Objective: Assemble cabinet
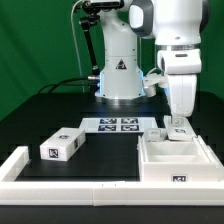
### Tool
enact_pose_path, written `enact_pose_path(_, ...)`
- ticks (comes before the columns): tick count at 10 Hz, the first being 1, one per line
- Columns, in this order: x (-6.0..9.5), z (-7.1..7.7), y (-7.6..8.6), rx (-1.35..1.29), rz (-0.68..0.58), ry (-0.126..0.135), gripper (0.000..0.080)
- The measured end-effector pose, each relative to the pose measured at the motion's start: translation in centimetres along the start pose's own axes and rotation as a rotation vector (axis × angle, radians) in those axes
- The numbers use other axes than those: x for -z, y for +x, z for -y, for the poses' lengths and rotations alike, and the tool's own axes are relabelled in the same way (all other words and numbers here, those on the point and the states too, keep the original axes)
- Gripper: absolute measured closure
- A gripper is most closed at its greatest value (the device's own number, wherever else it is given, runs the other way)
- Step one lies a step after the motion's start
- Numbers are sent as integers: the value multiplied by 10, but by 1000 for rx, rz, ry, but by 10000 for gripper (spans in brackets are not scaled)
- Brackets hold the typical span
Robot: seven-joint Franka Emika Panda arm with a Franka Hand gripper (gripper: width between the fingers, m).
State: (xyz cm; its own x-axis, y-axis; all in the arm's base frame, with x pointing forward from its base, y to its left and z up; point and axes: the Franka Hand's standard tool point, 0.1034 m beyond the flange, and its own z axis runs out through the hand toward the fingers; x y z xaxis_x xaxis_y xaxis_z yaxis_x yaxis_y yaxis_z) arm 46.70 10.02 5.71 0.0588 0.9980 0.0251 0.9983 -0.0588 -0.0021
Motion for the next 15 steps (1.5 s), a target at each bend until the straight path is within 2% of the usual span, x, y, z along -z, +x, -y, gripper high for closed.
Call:
enact_pose_path(13, 3, -3, -2, -3, 3, -4, 729)
enact_pose_path(15, 7, -8, -2, -3, 10, 0, 729)
